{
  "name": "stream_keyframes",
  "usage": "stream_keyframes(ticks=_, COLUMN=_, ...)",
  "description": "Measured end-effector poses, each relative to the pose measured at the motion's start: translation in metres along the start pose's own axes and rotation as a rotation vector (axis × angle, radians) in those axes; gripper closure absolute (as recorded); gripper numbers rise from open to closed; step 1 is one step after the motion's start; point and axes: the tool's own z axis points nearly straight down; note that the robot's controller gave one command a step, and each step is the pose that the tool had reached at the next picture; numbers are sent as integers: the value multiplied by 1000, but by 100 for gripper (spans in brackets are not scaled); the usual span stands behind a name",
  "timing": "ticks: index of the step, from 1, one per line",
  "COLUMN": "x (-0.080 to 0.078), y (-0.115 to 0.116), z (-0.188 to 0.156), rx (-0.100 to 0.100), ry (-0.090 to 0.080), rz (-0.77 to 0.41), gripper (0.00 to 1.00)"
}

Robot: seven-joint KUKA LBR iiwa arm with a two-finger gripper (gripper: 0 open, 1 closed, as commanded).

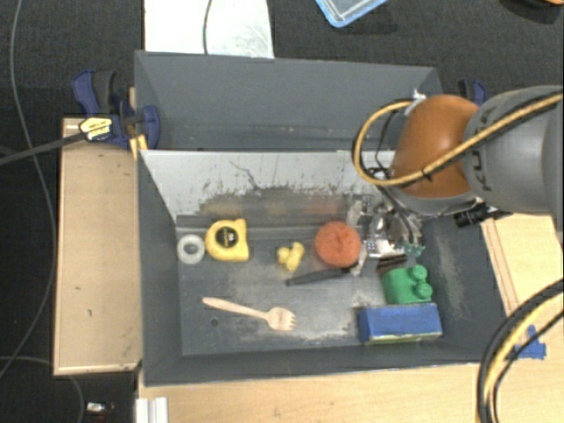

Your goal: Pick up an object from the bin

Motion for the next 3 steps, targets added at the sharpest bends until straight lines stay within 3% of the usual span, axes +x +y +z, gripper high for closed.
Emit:
stream_keyframes(ticks=1, x=16, y=64, z=16, rx=2, ry=-3, rz=-184, gripper=0)
stream_keyframes(ticks=2, x=3, y=40, z=30, rx=2, ry=-3, rz=-47, gripper=100)
stream_keyframes(ticks=3, x=4, y=41, z=30, rx=2, ry=-2, rz=-48, gripper=100)
